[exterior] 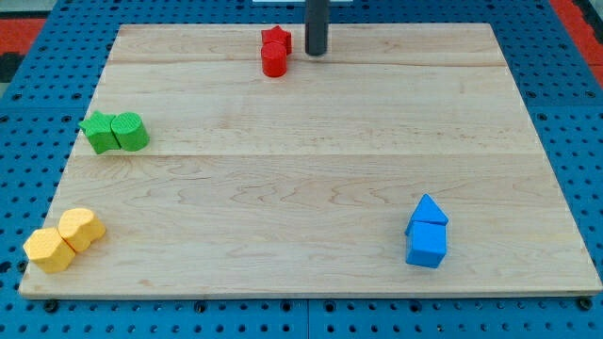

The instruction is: Separate the red blocks from each other

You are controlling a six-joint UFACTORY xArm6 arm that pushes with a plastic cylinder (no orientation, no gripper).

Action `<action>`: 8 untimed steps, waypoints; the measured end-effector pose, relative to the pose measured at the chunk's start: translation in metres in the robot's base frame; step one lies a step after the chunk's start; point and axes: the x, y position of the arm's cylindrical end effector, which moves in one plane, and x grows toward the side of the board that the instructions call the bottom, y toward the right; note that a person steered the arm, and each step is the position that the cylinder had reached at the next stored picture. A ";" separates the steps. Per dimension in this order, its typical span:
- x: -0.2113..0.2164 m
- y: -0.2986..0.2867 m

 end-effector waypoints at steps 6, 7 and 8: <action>0.158 0.018; 0.162 0.035; 0.133 0.017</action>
